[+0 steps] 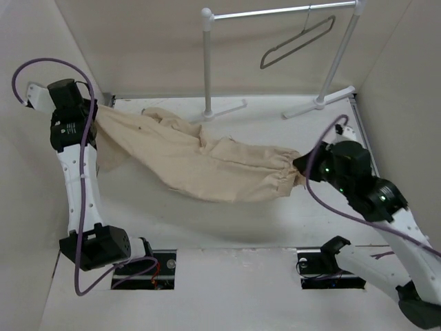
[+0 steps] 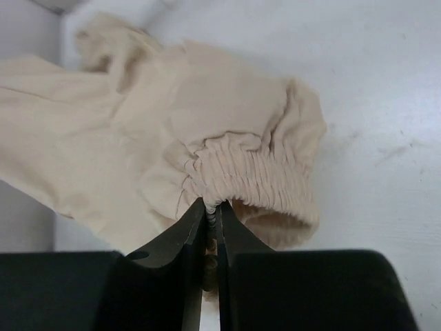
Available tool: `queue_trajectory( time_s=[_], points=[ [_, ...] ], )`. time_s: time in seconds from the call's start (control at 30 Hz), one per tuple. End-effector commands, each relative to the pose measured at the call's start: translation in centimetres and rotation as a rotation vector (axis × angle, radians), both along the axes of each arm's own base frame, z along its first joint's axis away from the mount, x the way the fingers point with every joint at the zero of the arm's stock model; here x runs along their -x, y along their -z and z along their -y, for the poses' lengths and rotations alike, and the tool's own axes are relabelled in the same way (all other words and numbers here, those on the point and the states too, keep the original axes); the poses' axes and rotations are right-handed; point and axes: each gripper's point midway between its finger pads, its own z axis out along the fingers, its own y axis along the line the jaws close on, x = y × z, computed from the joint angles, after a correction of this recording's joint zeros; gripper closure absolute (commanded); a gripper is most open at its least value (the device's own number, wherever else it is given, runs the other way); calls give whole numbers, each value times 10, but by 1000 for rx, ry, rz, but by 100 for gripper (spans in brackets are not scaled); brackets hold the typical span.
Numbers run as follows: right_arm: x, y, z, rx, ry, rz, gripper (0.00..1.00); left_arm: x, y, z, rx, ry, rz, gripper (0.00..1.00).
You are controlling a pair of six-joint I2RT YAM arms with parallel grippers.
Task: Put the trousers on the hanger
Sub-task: Flatten out the trousers at the center of the board.
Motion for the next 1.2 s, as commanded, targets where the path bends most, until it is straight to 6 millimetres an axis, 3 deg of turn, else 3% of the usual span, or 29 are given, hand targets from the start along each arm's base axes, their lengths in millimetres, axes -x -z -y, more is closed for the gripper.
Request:
queue_trajectory(
  time_s=[0.0,0.07,0.1,0.17,0.23,0.33,0.5,0.7,0.8,0.83,0.9,0.97,1.07,1.17],
  points=[
    [44,34,29,158,-17,-174,84,8,-46,-6,-76,-14,79,100],
    [51,80,21,195,-69,-298,78,4,-30,-7,-64,-14,41,100],
    [51,91,19,189,-66,-319,70,3,-23,-8,-60,-13,26,100],
    [49,108,16,149,-38,-316,39,2,0,-8,-47,-13,-18,100],
    [50,122,22,117,0,-327,31,3,21,-9,-31,-14,-59,100],
    [51,139,34,47,89,-363,24,8,37,-14,-19,-27,-82,100],
    [44,171,54,26,271,-412,24,8,35,-15,-15,-31,-75,100],
    [25,214,15,-48,193,-526,30,1,36,-15,-13,-25,-81,100],
    [13,221,3,-95,182,-529,44,2,41,-15,-10,-25,-90,100],
    [9,223,4,-86,192,-524,55,2,41,-15,-10,-25,-87,100],
    [-7,220,6,-85,212,-472,78,3,40,-15,-12,-28,-85,100],
    [-25,208,17,-66,252,-404,93,4,39,-15,-13,-28,-82,100],
    [-44,161,29,-30,272,-262,99,6,30,-16,-17,-35,-66,100],
    [-36,83,40,29,253,-86,99,9,12,-17,-30,-41,-30,100]
  ],
)
